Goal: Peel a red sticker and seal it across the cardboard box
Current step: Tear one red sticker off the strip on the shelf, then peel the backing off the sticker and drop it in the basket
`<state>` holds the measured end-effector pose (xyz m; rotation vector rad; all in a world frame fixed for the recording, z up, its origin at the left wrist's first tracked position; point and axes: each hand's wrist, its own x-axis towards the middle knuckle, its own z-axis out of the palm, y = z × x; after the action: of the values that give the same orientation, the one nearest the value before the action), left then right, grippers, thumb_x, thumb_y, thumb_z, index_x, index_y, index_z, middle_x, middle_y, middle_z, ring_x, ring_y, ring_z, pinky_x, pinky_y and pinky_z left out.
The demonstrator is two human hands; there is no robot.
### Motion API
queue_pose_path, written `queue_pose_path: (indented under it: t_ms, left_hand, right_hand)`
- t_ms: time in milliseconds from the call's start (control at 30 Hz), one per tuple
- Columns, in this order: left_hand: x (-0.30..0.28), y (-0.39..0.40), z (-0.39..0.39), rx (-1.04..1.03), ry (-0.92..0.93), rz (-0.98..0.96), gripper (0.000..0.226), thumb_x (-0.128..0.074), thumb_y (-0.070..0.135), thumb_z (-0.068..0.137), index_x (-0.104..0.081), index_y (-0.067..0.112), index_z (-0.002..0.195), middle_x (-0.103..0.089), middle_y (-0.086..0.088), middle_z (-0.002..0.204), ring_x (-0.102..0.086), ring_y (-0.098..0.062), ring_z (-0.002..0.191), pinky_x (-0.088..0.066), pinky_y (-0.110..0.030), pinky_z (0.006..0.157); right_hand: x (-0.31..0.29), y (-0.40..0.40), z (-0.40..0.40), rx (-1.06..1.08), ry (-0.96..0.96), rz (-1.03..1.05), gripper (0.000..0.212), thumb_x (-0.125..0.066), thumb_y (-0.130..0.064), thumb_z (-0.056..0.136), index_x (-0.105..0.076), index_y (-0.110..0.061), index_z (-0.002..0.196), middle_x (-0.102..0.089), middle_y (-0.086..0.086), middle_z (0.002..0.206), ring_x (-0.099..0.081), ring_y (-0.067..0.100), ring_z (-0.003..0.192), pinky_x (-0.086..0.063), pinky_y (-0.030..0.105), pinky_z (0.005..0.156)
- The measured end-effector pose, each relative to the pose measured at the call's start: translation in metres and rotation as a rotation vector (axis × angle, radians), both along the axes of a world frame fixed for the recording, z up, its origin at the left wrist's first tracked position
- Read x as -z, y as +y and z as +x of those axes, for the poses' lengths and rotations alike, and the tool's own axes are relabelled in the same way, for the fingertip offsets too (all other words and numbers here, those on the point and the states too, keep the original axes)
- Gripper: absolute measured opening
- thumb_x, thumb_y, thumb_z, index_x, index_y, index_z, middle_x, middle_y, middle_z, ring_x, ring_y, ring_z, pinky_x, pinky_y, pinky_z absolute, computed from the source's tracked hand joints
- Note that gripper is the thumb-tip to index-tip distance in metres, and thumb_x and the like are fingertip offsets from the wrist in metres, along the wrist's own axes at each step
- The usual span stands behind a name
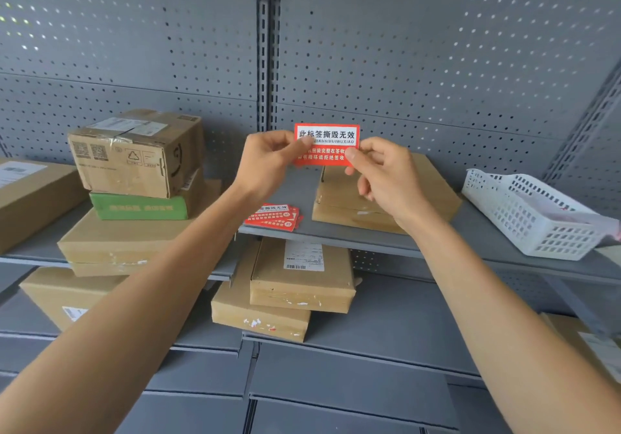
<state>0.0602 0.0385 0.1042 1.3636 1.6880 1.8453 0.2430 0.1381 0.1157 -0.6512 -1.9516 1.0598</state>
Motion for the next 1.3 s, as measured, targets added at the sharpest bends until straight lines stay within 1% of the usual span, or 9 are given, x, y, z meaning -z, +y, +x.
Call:
queue_pose_path:
  t_ms: [133, 567, 733, 833, 900, 967, 1067, 1133, 1300]
  left_hand:
    - [-0.018, 0.017, 0.02, 0.036, -0.046, 0.045, 0.032, -0.069, 0.027, 0.098, -0.067, 0.015, 0.068, -0.075, -0.016, 0.084, -0.065, -0.009, 0.066, -0.046, -0.016, 0.064]
    - [-0.03, 0.057, 0.064, 0.128, -0.083, 0.022, 0.033, -0.069, 0.026, 0.098, -0.066, 0.014, 0.068, -0.071, -0.013, 0.081, -0.06, -0.014, 0.064, -0.043, -0.022, 0.064]
    - [-0.033, 0.068, 0.072, 0.137, -0.065, 0.012, 0.026, -0.067, 0.031, 0.099, -0.072, 0.007, 0.089, -0.071, 0.0, 0.077, -0.062, -0.009, 0.064, -0.042, -0.021, 0.064]
    - [-0.032, 0.076, 0.077, 0.052, -0.045, 0.095, 0.031, -0.066, 0.039, 0.099, -0.066, 0.019, 0.123, -0.074, 0.005, 0.102, -0.068, -0.002, 0.084, -0.05, -0.016, 0.072]
    - [-0.029, 0.077, 0.079, -0.143, 0.035, 0.22, 0.04, -0.069, 0.044, 0.094, -0.059, 0.027, 0.129, -0.07, 0.006, 0.113, -0.066, -0.007, 0.101, -0.052, -0.02, 0.083]
    - [-0.025, 0.073, 0.085, -0.298, 0.2, 0.355, 0.034, -0.072, 0.04, 0.093, -0.061, 0.022, 0.119, -0.068, 0.004, 0.108, -0.063, -0.014, 0.099, -0.046, -0.02, 0.082]
    - [-0.021, 0.071, 0.103, -0.309, 0.566, 0.415, 0.021, -0.076, 0.029, 0.091, -0.067, 0.014, 0.103, -0.066, 0.002, 0.097, -0.059, -0.021, 0.093, -0.043, -0.03, 0.083]
    - [-0.019, 0.075, 0.115, -0.27, 0.653, 0.386, 0.016, -0.076, 0.029, 0.091, -0.072, 0.016, 0.101, -0.068, 0.004, 0.098, -0.059, -0.02, 0.094, -0.044, -0.037, 0.084]
    - [-0.022, 0.082, 0.127, -0.143, 0.465, 0.303, 0.012, -0.073, 0.027, 0.094, -0.077, 0.018, 0.101, -0.073, 0.01, 0.095, -0.062, -0.006, 0.089, -0.036, -0.006, 0.08]
  right_hand:
    - [-0.011, 0.004, 0.029, -0.02, 0.149, -0.132, 0.014, -0.066, -0.021, 0.099, -0.072, -0.011, 0.108, -0.075, 0.003, 0.092, -0.054, 0.015, 0.055, -0.04, 0.027, 0.045]
    - [-0.018, 0.028, 0.087, 0.06, 0.168, -0.151, 0.012, -0.063, -0.009, 0.099, -0.072, -0.002, 0.103, -0.074, 0.004, 0.084, -0.057, 0.016, 0.059, -0.043, 0.026, 0.049]
    - [-0.017, 0.036, 0.093, 0.065, 0.186, -0.148, 0.01, -0.063, -0.01, 0.099, -0.072, -0.005, 0.098, -0.073, 0.002, 0.08, -0.057, 0.016, 0.057, -0.042, 0.025, 0.048]
    - [-0.017, 0.04, 0.093, 0.096, 0.224, -0.137, 0.012, -0.062, -0.012, 0.1, -0.071, -0.004, 0.1, -0.072, 0.0, 0.079, -0.056, 0.014, 0.055, -0.041, 0.025, 0.048]
    - [-0.018, 0.042, 0.092, 0.131, 0.253, -0.118, 0.015, -0.061, -0.012, 0.101, -0.07, 0.0, 0.103, -0.07, 0.001, 0.08, -0.055, 0.013, 0.053, -0.041, 0.025, 0.047]
    - [-0.02, 0.043, 0.09, 0.147, 0.287, -0.105, 0.016, -0.06, -0.011, 0.101, -0.069, 0.002, 0.104, -0.069, 0.003, 0.081, -0.053, 0.012, 0.052, -0.04, 0.025, 0.047]
    - [-0.02, 0.046, 0.086, 0.143, 0.311, -0.06, 0.014, -0.06, -0.009, 0.101, -0.069, 0.002, 0.102, -0.069, 0.003, 0.08, -0.052, 0.012, 0.052, -0.04, 0.024, 0.046]
    - [-0.019, 0.047, 0.083, 0.132, 0.308, -0.03, 0.013, -0.06, -0.009, 0.1, -0.069, 0.001, 0.101, -0.07, 0.0, 0.078, -0.052, 0.012, 0.052, -0.04, 0.023, 0.047]
    - [-0.018, 0.051, 0.079, 0.091, 0.304, 0.023, 0.015, -0.06, -0.011, 0.101, -0.071, -0.001, 0.098, -0.073, 0.002, 0.08, -0.053, 0.014, 0.055, -0.042, 0.024, 0.048]
